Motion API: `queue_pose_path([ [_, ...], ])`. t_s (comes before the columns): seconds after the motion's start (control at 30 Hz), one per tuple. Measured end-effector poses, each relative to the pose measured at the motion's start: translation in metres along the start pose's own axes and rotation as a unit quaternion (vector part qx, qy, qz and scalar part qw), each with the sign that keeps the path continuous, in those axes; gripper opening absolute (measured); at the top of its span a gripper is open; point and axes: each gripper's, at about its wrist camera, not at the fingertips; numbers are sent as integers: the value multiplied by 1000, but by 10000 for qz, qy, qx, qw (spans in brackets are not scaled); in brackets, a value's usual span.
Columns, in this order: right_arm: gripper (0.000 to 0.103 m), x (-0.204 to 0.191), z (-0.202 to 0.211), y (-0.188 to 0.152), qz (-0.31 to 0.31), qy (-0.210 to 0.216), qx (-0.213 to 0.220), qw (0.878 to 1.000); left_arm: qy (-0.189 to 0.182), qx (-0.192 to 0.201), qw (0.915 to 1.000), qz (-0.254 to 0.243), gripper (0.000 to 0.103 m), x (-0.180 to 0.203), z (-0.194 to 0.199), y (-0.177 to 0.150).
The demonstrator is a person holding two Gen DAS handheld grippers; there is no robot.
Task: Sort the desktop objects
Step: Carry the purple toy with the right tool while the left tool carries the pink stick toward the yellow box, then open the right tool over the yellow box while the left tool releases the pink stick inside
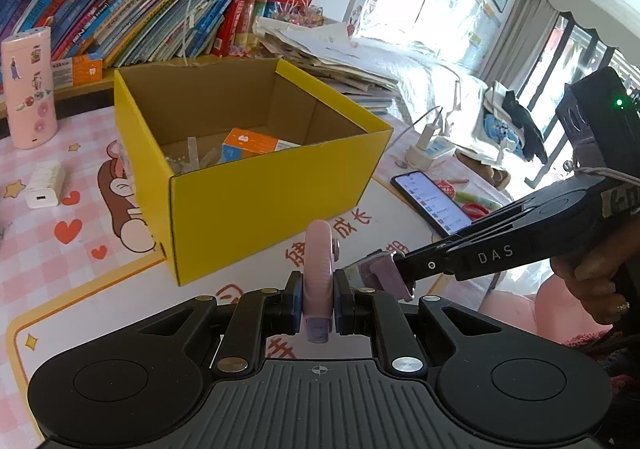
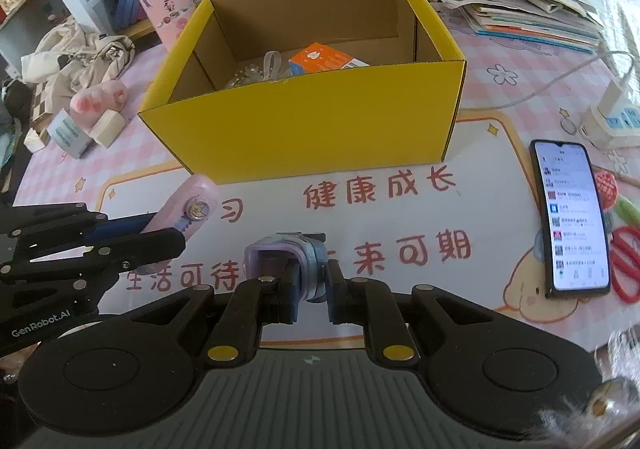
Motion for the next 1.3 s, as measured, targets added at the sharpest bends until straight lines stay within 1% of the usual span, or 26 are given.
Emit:
queue_pose_path([
  [0.1, 12, 7, 2, 5, 132, 122, 15, 9998, 76, 76, 9999, -4, 13, 9, -2, 5],
  [0.23, 12, 15, 17, 15, 319, 308, 190, 9988, 146, 468, 9986, -196, 13, 26, 5, 17],
  [0.4, 12, 24, 53, 40, 697, 561, 757, 9931, 154, 987, 9946, -270, 13, 43, 14, 44],
  [0.5, 12, 34, 66, 61, 871, 561, 1112, 9884, 207, 1253, 9914, -330, 13, 49, 15, 62],
  [0.6, 12, 44, 75, 82, 1029, 537, 1459, 9825, 359, 1403, 9886, -399, 13, 53, 11, 78],
  [0.63, 12, 47, 77, 89, 1077, 530, 1555, 9805, 406, 1446, 9878, -412, 13, 54, 10, 83],
  [0.73, 12, 56, 63, 109, 1163, 538, 1598, 9788, 592, 1600, 9842, -479, 13, 52, 1, 94],
  [0.83, 12, 60, 41, 128, 1275, 617, 1500, 9785, 612, 1538, 9856, -351, 13, 41, -14, 102],
  [0.9, 12, 62, 25, 140, 1368, 670, 1417, 9781, 690, 1383, 9876, -271, 14, 36, -25, 102],
  [1.03, 12, 60, -10, 162, 1685, 615, 1196, 9765, 934, 1064, 9895, -296, 14, 28, -49, 104],
  [1.17, 12, 58, -44, 184, 1928, 588, 943, 9749, 1177, 779, 9895, -324, 14, 18, -67, 105],
  [1.3, 12, 50, -74, 200, 2305, 581, 717, 9687, 1363, 411, 9890, -408, 14, 12, -83, 105],
])
Point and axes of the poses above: each gripper's, at about its wrist camera, not at the fingertips, and z roughly against the way its jaws point, x to its right, y to its top, and after that the axes turned 11 degrees about z, right-handed
